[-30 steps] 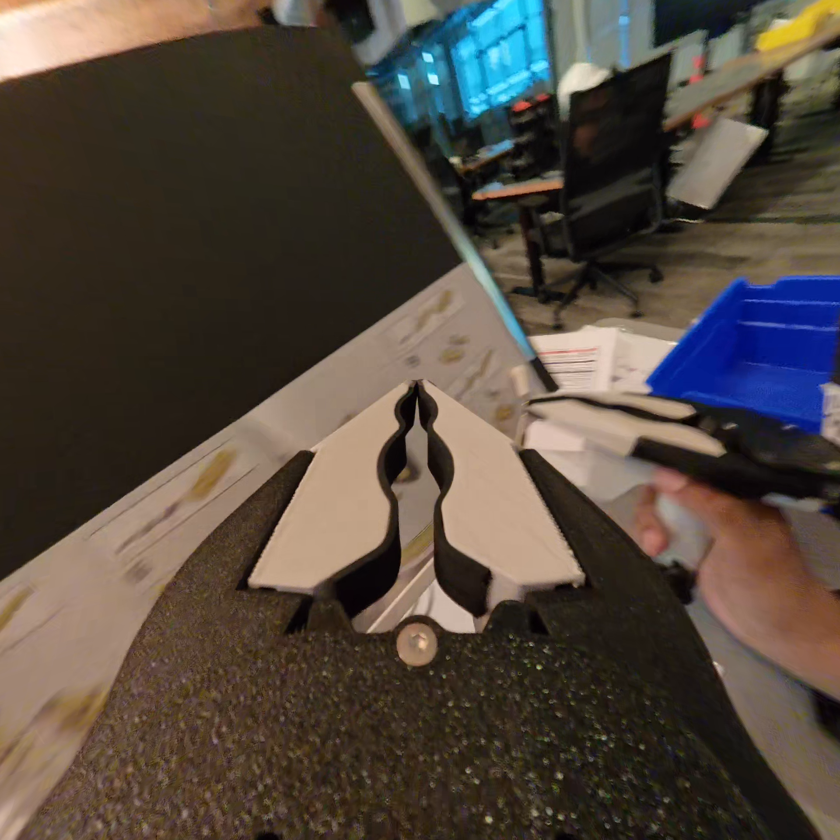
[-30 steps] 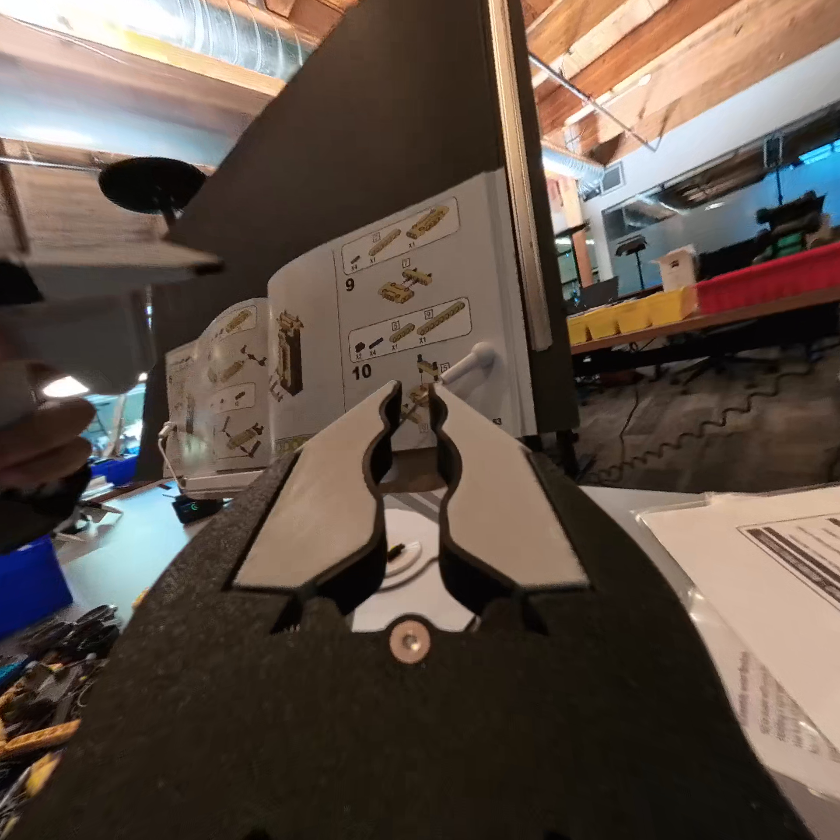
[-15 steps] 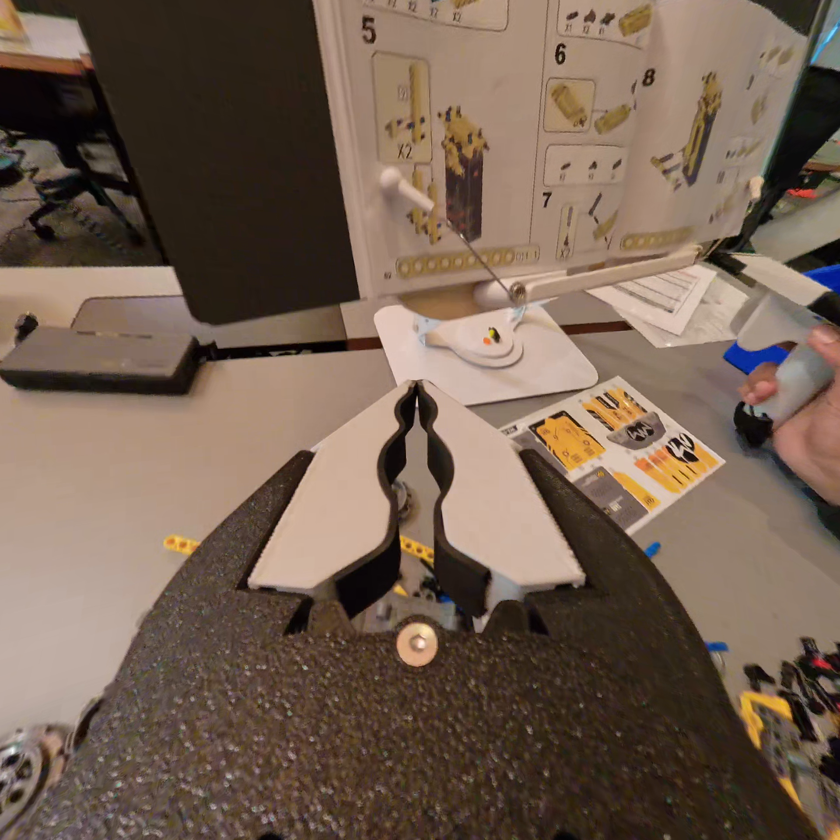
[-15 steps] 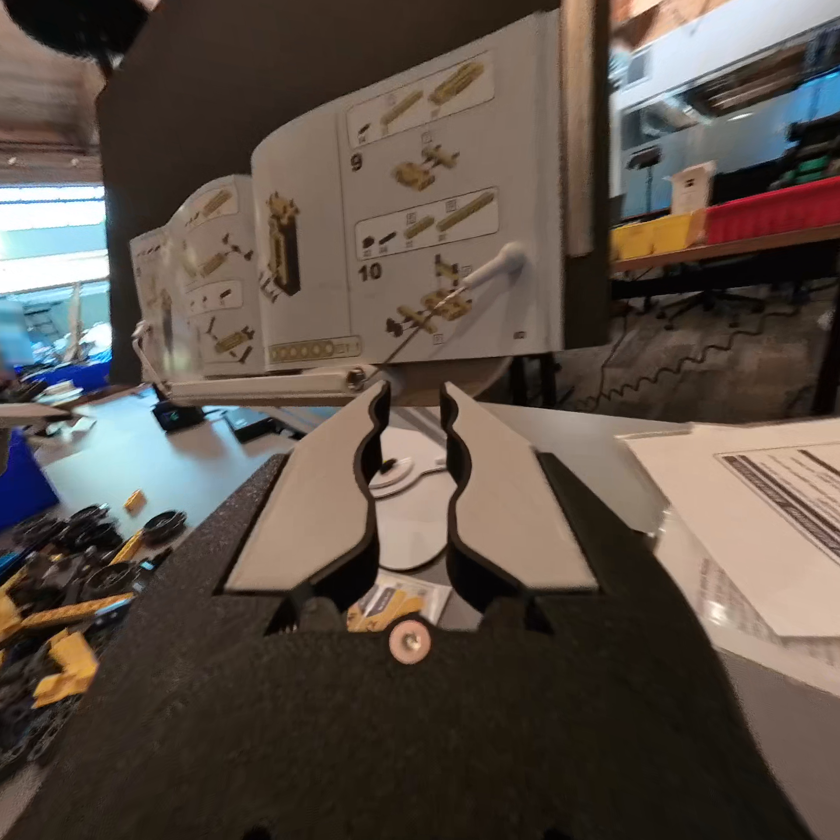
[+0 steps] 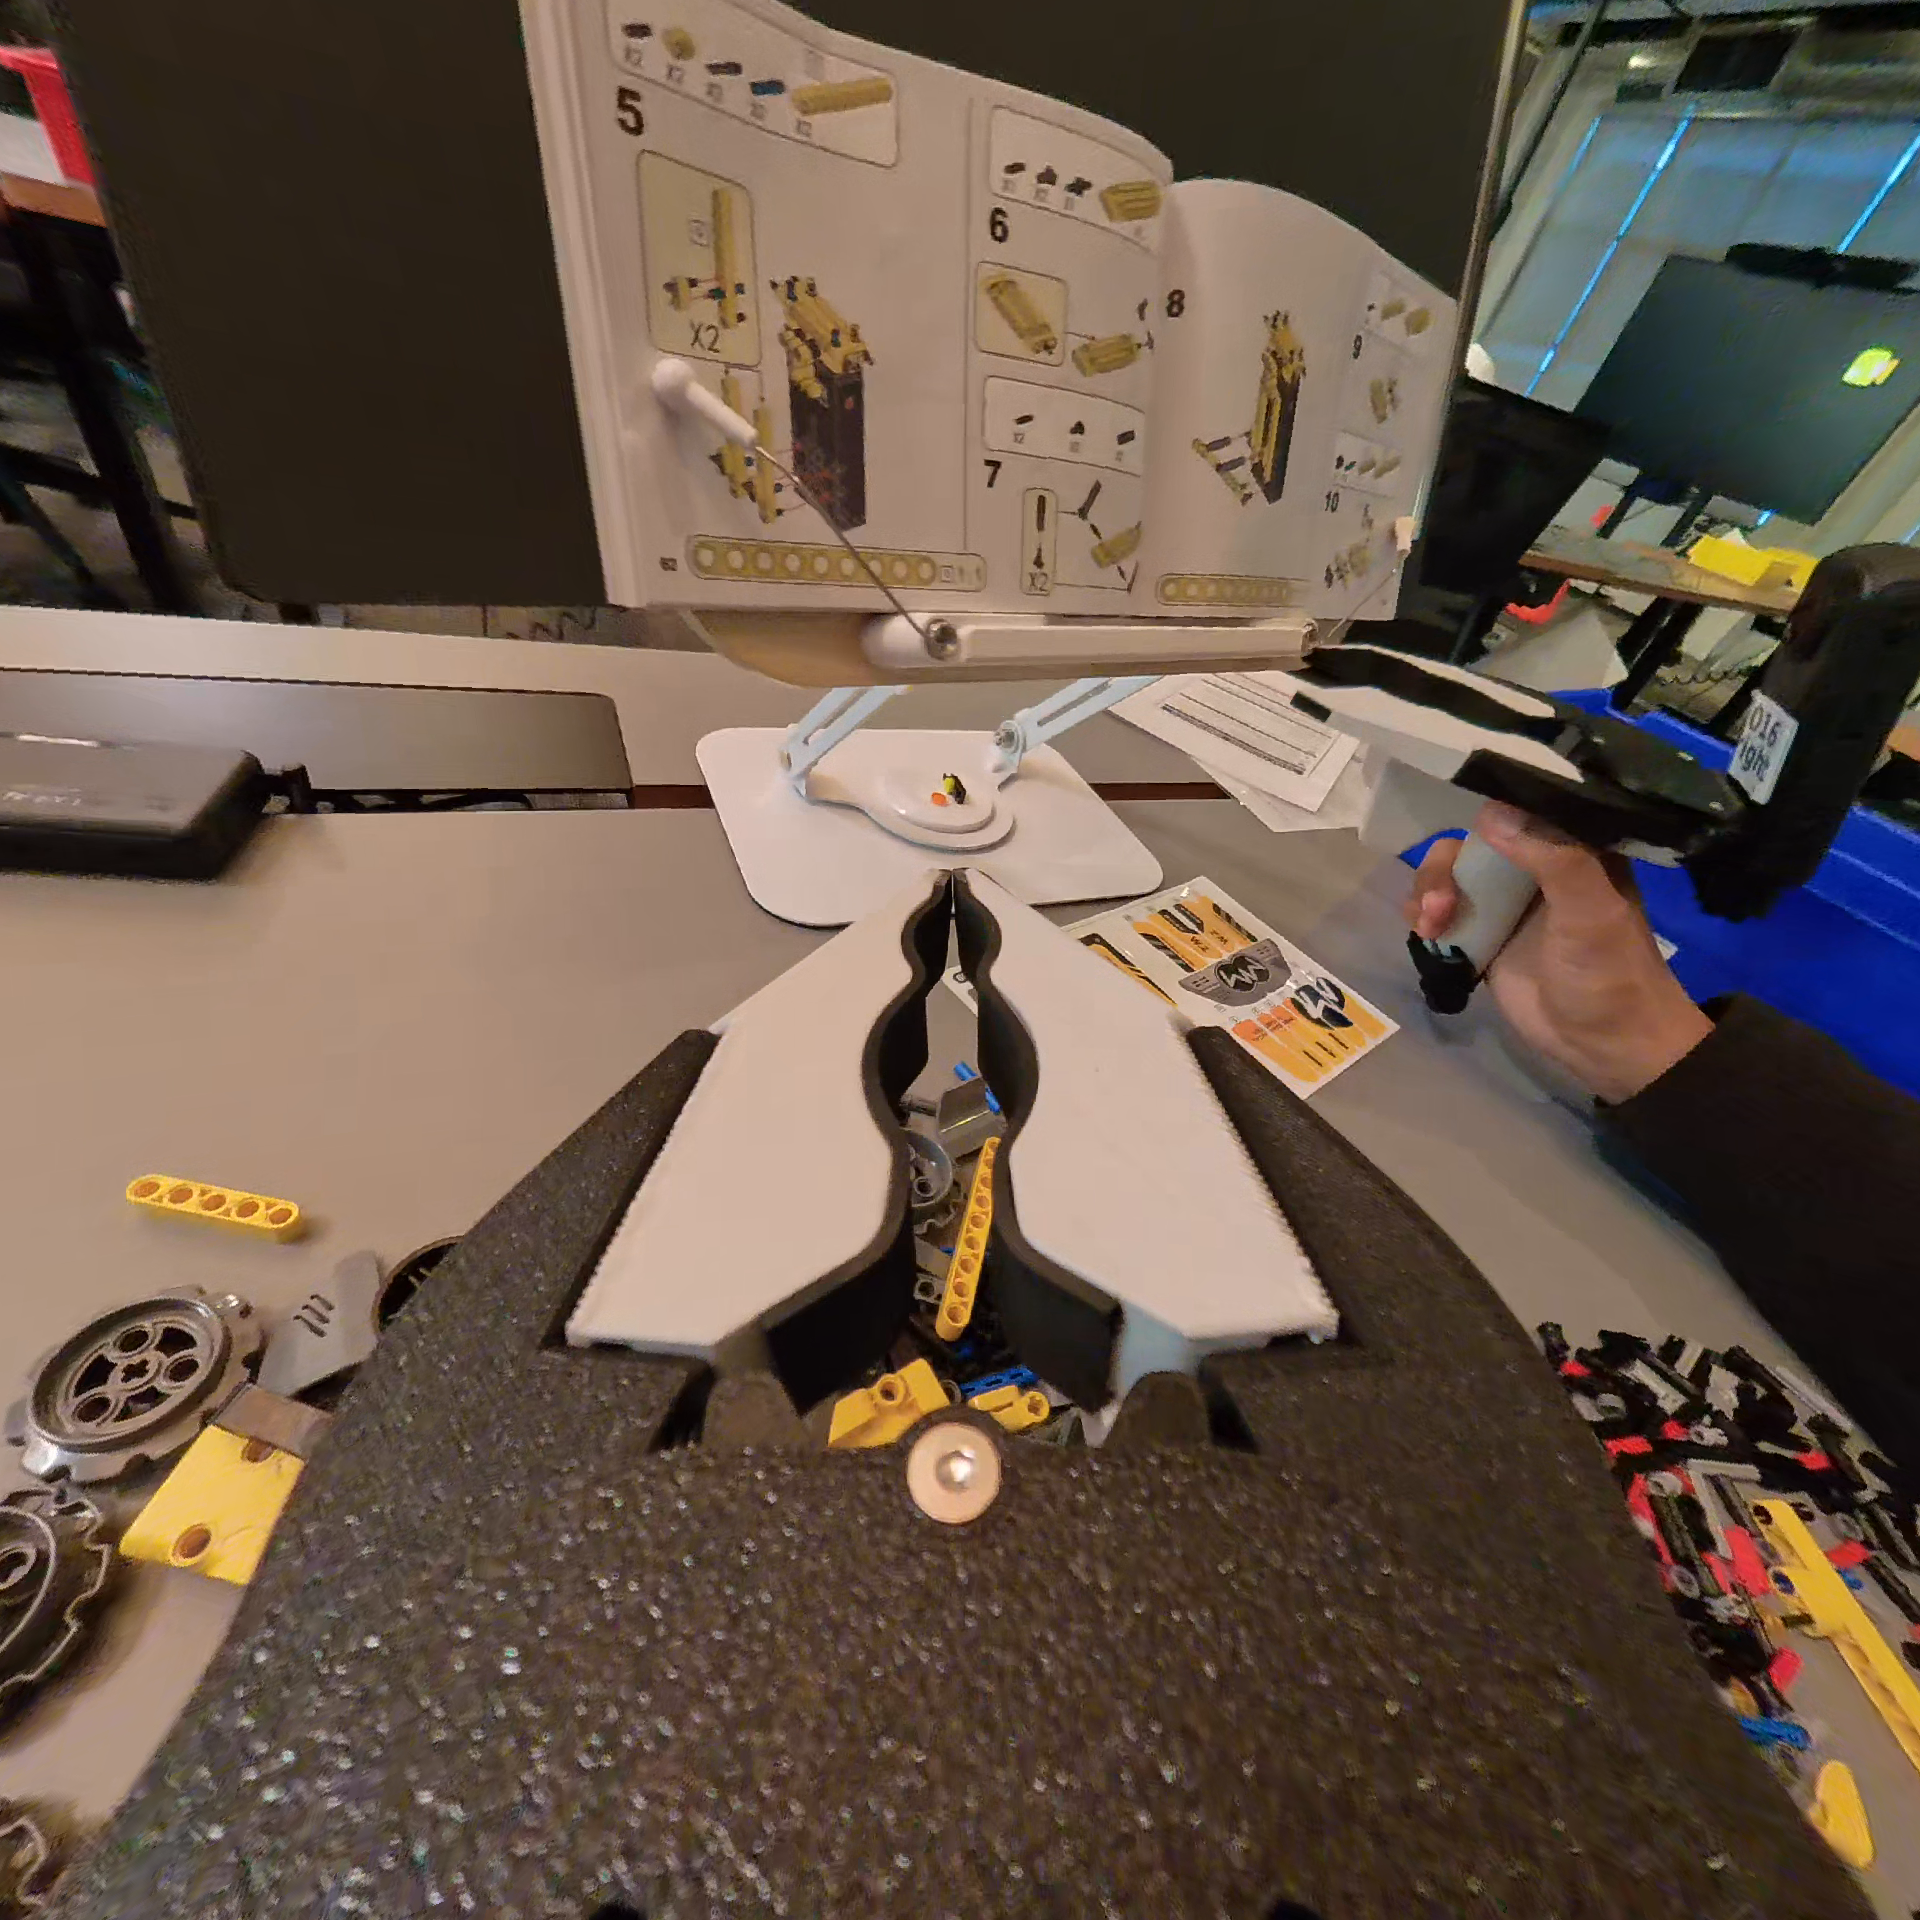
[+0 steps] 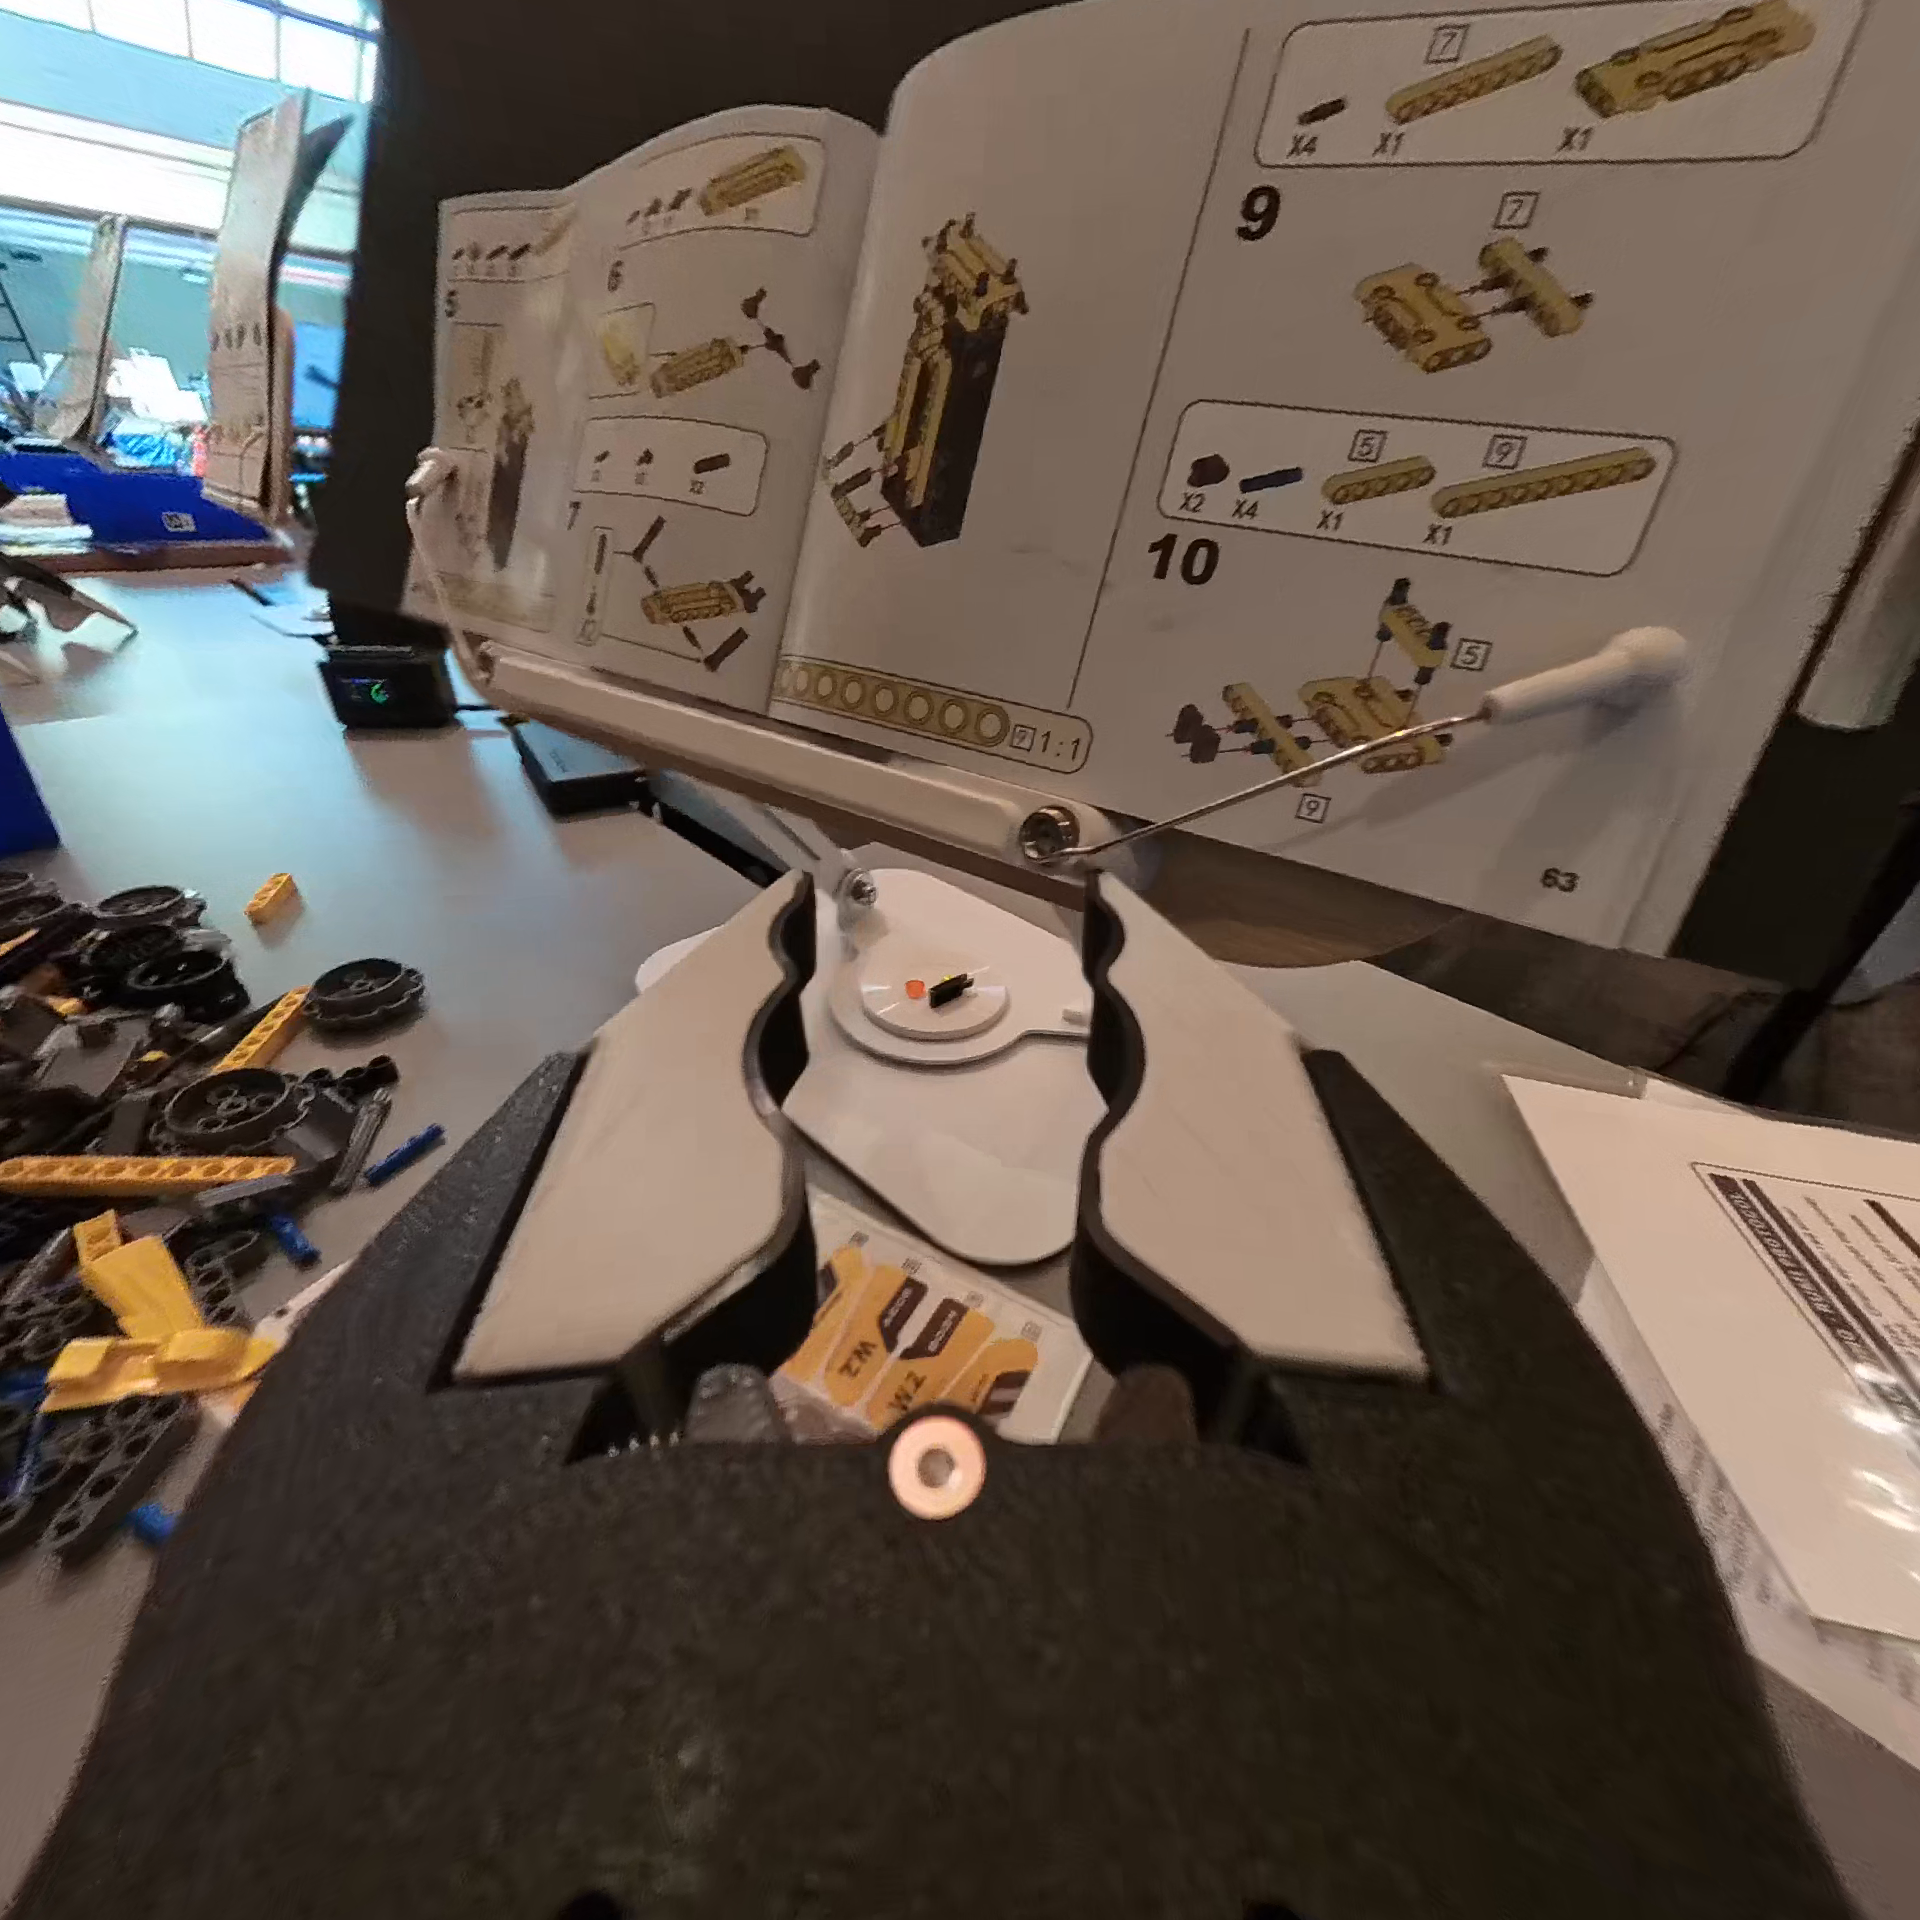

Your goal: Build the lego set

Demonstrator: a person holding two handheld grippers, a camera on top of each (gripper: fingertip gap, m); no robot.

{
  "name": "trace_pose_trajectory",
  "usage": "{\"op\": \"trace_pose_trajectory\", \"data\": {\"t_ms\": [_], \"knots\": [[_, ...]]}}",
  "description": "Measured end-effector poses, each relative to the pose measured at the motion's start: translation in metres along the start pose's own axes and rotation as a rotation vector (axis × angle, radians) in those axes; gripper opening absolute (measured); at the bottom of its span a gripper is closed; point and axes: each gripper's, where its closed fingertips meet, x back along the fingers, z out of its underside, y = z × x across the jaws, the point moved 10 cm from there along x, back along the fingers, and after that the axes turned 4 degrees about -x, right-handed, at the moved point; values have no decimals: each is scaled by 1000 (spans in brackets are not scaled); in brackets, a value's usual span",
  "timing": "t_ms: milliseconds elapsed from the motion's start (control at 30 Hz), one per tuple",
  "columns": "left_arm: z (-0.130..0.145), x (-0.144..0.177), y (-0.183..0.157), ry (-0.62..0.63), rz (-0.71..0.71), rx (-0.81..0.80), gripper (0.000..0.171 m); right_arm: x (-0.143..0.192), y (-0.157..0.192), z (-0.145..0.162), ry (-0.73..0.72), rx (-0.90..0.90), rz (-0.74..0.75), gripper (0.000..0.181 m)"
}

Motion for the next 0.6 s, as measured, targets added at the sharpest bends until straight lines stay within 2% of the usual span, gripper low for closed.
{"op": "trace_pose_trajectory", "data": {"t_ms": [33, 67, 167, 433, 600], "knots": [[1, 0, -2, -2, -1, -3, 0, 2, 4, 1, 9, 11, -24, 49], [3, -1, -3, 1, 0, -6, 0, 3, 11, 2, 18, 17, -83, 31], [9, -6, -8, 23, 8, -38, 0, 1, 17, 1, 12, 11, -10, 47], [17, -10, -10, 10, 16, -97, 1, 20, 20, 6, 27, -61, -68, 46], [18, -9, -17, -22, 129, -88, 5, 42, 36, 12, 88, -105, -141, 47]]}}
